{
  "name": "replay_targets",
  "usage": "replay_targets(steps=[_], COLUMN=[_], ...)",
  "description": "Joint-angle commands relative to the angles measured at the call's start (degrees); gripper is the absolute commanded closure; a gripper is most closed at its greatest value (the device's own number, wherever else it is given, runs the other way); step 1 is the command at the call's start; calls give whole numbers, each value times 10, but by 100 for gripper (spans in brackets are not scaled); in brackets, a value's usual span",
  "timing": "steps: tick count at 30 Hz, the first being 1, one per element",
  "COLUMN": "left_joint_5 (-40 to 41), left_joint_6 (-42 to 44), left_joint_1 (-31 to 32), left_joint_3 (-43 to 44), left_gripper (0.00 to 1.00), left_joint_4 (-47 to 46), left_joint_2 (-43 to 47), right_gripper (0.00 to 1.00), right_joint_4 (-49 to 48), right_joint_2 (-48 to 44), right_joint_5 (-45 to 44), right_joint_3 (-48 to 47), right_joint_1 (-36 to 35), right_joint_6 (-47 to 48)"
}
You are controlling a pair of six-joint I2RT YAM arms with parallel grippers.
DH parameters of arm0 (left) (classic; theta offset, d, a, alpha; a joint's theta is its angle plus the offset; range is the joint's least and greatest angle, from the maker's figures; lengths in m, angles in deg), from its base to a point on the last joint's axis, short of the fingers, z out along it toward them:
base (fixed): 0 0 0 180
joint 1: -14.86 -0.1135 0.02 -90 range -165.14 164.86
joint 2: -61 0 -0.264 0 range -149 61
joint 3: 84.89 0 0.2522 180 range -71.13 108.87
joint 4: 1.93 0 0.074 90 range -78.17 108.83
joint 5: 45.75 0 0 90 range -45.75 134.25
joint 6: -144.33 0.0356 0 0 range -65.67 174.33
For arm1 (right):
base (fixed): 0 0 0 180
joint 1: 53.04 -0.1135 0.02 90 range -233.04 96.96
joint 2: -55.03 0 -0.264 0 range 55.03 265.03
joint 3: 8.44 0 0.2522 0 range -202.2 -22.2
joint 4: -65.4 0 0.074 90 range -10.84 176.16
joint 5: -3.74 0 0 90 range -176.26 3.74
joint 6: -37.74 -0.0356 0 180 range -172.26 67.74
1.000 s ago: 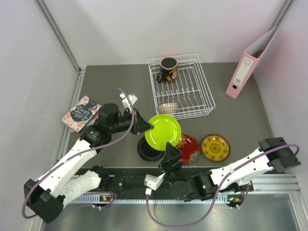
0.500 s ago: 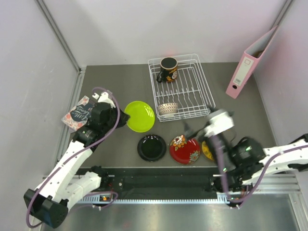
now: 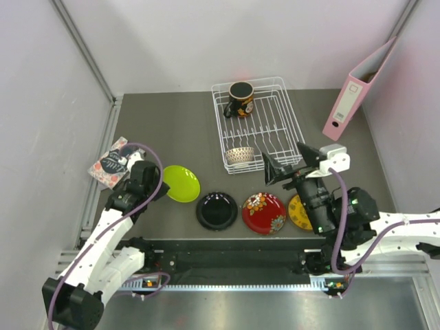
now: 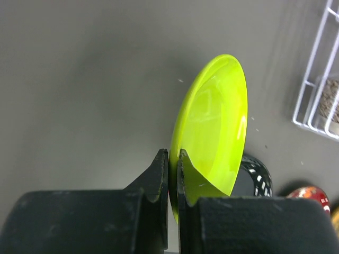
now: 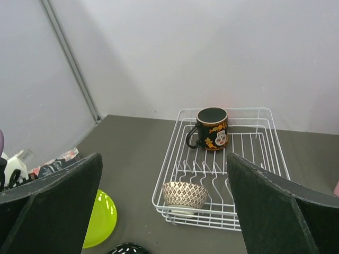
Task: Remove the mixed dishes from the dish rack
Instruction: Place the plate at the center of the board.
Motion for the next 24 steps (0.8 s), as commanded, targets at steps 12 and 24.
replay_targets(steps=[12,24], left_joint_5=[13,1], left_joint_6=[-116,-158], left_joint_1=[-13,-13], left_joint_3=[-75,-120], left_gripper=[100,61], left_joint_4=[34,39], left_joint_2=[27,49], right_gripper=[0,1], right_joint_4=[38,72], right_joint_2=[-28,-16], right_joint_5=[50,52], right_joint_3=[44,50], right_joint_1=[43,49], right_joint_6=[-101,-138])
